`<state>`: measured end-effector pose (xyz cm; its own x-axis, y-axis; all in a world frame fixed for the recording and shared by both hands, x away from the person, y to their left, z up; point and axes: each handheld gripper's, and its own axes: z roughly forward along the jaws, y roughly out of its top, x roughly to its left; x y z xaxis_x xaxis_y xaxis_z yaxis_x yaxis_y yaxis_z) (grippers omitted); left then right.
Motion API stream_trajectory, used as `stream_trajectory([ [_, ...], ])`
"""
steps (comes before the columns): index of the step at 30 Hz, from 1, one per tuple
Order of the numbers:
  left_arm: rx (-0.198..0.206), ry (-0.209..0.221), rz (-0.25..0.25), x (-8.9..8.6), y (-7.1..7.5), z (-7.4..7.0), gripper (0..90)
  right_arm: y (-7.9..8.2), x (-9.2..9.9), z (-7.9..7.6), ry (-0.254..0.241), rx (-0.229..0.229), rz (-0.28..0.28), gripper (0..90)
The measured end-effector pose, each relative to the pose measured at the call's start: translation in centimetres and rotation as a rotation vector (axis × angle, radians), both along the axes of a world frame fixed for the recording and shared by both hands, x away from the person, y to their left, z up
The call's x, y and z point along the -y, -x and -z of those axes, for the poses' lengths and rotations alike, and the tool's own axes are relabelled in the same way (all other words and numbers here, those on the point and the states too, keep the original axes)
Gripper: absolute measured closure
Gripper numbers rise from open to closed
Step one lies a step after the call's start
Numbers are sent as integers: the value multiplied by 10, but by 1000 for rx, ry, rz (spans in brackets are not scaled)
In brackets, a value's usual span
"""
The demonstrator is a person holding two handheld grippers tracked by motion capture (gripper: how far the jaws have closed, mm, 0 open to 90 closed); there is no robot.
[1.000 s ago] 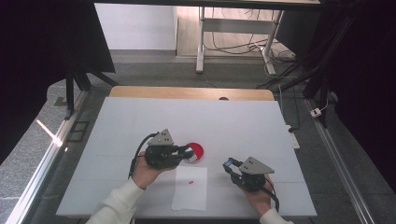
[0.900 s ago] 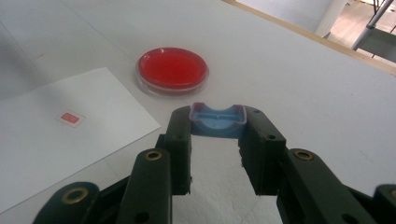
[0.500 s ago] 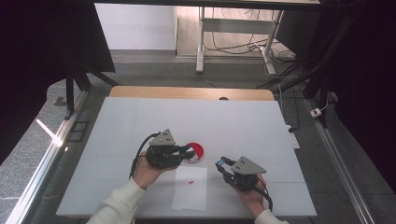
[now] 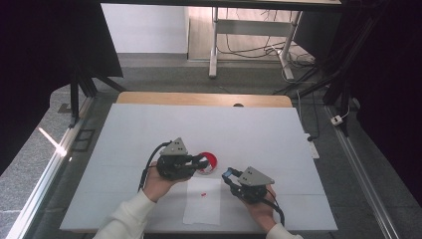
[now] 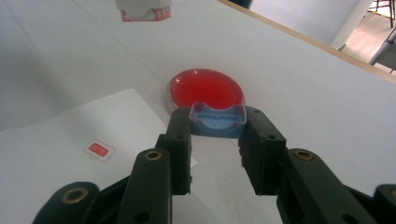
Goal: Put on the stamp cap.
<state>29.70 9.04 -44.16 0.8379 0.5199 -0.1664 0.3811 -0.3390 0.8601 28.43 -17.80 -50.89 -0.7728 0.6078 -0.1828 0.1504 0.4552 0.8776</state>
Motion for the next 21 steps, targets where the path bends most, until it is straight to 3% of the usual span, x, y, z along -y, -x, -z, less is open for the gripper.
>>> stream_trajectory([
  [21, 6, 21, -15, 10, 1, 1, 751, 0, -21, 5, 10, 7, -25, 649],
])
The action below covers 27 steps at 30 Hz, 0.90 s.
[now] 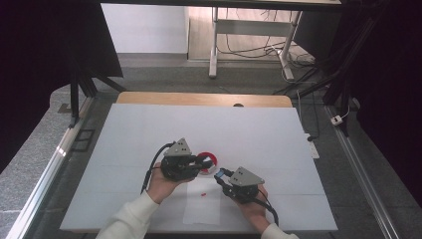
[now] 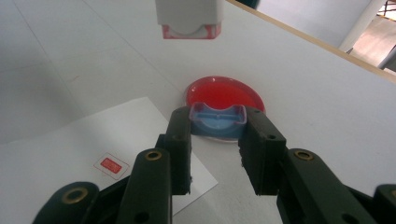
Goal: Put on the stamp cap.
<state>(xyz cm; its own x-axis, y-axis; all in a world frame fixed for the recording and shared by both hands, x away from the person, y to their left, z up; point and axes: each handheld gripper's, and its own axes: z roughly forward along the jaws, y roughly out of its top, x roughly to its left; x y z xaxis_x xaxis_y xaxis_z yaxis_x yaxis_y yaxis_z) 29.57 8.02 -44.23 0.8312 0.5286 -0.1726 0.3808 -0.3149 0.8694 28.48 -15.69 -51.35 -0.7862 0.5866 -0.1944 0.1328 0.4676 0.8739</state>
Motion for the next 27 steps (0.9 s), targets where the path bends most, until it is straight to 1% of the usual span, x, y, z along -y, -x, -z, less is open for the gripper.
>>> stream_trajectory([
  [3, 0, -1, 3, 1, 0, 1, 750, 0, -2, -1, 0, 3, -5, 649],
  [10, -8, -11, -1, 3, -3, 4, 750, 1, -7, -2, -19, 8, -5, 649],
  [18, -8, -8, 0, 4, -3, 5, 750, 2, -14, -3, -15, 12, -16, 648],
  [27, -14, -15, -4, 5, -4, 8, 750, 2, -15, -3, -22, 10, -18, 649],
])
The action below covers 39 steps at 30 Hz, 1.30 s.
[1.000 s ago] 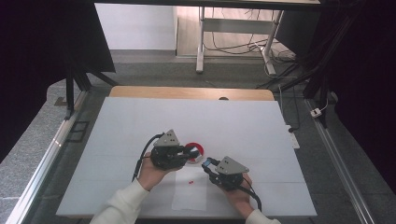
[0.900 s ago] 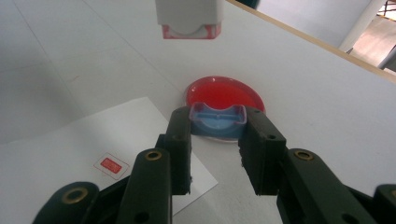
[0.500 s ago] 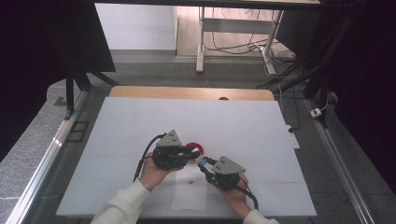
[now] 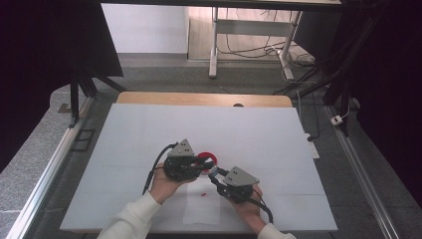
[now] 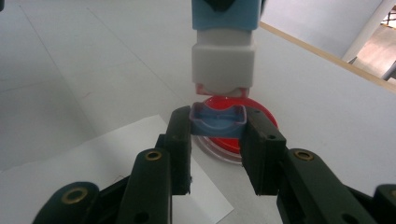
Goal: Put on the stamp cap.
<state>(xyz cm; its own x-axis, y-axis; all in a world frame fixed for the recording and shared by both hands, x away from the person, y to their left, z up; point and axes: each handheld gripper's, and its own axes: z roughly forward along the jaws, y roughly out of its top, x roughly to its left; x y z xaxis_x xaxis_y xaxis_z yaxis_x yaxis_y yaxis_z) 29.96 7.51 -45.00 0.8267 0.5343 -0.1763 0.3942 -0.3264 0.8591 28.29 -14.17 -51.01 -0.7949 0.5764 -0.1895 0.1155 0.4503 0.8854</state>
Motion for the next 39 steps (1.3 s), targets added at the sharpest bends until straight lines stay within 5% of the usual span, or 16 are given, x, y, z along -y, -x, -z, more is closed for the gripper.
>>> stream_trajectory([
  [39, -14, 1, 0, 4, 1, 5, 751, 2, -1, 1, -7, 22, 28, 648],
])
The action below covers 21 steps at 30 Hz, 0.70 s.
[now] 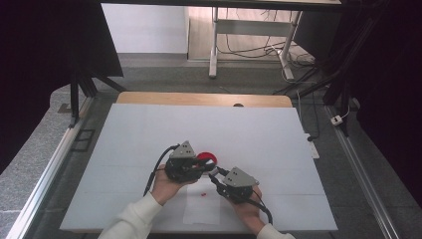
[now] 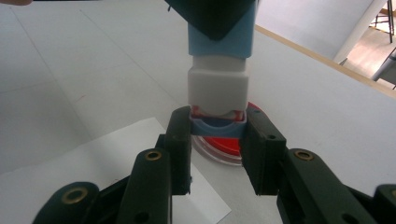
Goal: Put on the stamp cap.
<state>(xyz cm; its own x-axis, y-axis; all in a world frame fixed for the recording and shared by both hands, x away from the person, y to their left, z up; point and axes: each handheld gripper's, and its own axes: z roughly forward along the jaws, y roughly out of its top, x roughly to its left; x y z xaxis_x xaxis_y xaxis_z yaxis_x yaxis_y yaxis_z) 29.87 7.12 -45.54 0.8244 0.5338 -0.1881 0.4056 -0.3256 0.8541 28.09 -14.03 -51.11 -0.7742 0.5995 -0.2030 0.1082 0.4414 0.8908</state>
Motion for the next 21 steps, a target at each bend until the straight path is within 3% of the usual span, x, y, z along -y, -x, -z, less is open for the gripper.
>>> stream_trajectory([
  [8, -5, 13, -7, 1, 0, 1, 752, 2, 0, 0, -6, 1, 23, 649],
  [21, -13, 25, -33, 3, 2, 3, 754, 5, 0, 1, 16, 57, 66, 648],
])
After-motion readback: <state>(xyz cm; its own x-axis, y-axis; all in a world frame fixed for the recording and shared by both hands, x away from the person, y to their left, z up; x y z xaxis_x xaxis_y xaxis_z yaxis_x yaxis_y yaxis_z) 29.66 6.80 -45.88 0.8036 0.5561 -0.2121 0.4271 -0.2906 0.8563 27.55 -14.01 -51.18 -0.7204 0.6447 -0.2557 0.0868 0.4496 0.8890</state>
